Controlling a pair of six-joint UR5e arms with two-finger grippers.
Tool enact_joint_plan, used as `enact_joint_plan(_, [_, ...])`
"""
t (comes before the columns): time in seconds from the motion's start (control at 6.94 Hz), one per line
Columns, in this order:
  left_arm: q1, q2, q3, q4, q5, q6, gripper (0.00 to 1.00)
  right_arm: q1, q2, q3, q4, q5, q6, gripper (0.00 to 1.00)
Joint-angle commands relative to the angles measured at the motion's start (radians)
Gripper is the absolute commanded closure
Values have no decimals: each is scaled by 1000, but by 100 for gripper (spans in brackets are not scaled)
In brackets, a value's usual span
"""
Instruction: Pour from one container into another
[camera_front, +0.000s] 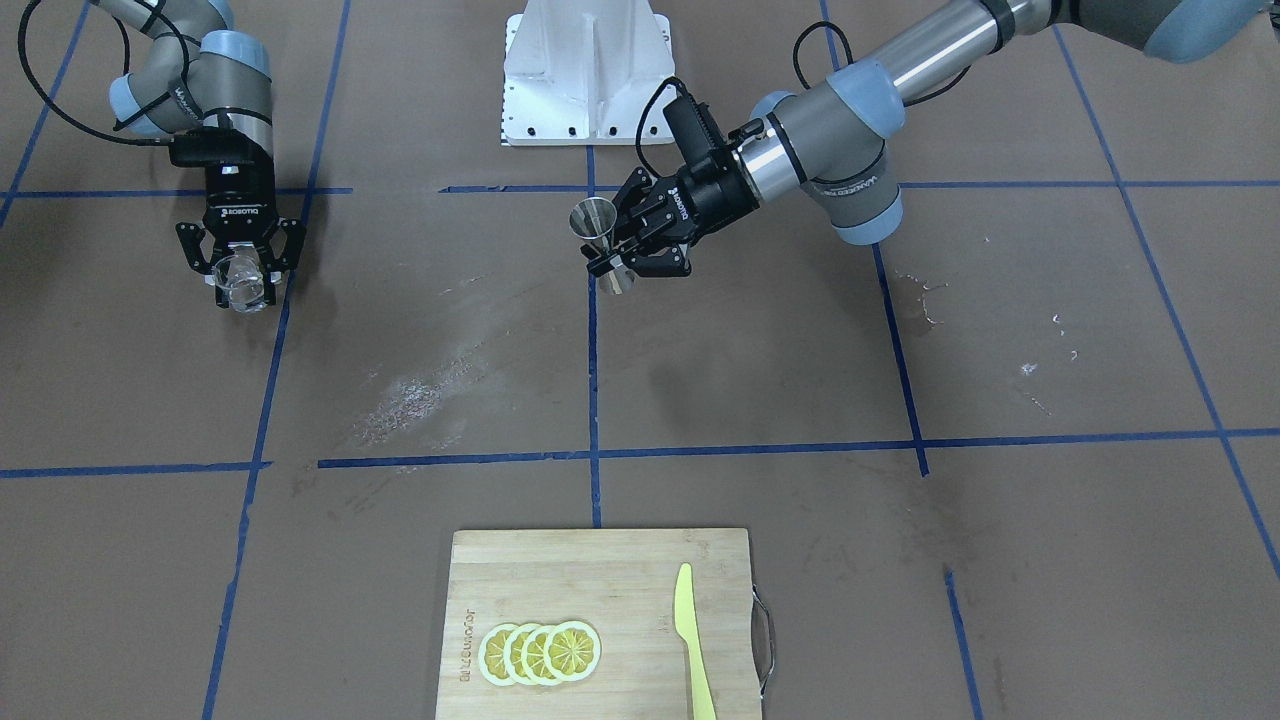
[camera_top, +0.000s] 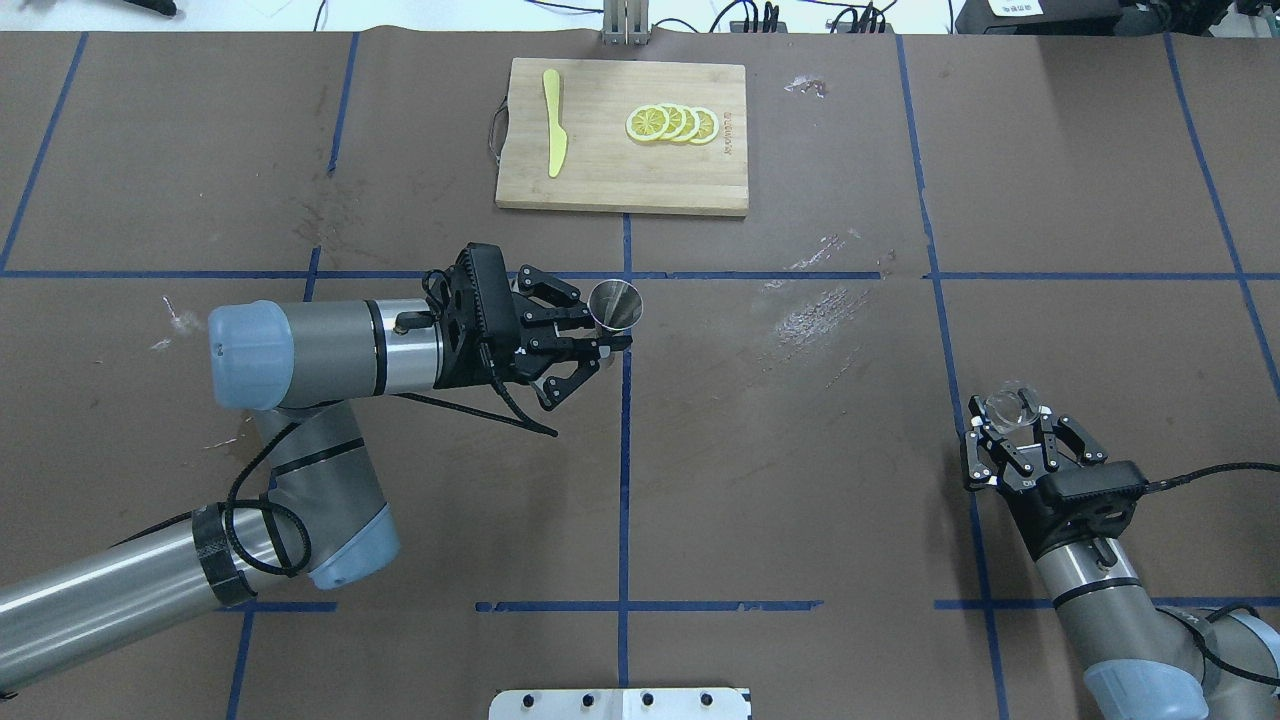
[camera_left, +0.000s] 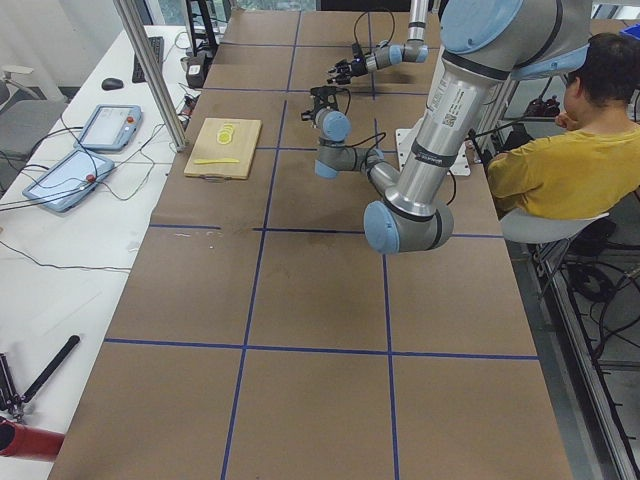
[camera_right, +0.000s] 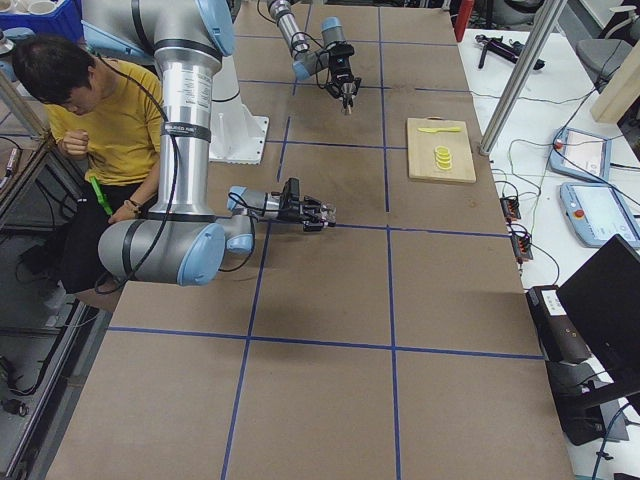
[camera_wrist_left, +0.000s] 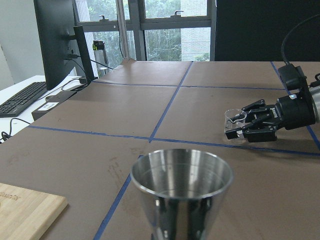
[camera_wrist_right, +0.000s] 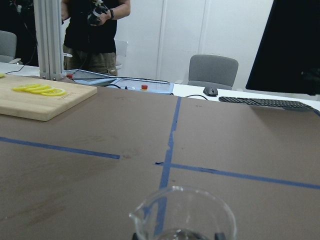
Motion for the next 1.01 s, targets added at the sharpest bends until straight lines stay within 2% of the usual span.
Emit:
enact_joint_plan(0.0, [0, 1, -2, -1, 0, 0, 100, 18, 5, -1, 231, 0, -347, 100])
enact_joint_plan(0.14, [1, 1, 0, -1, 0, 0, 100, 24, 15, 9, 283, -5, -498, 100])
enact_joint_plan(0.43, [1, 2, 0, -1, 0, 2, 100, 92, 170, 14, 278, 36, -572, 100])
enact_joint_plan(0.72, [4, 2, 1, 1, 1, 2, 100, 194, 224, 28, 160, 168, -573, 100])
enact_joint_plan(0.87, [8, 2, 3, 2, 1, 3, 100, 228, 267, 75, 52, 216, -572, 100])
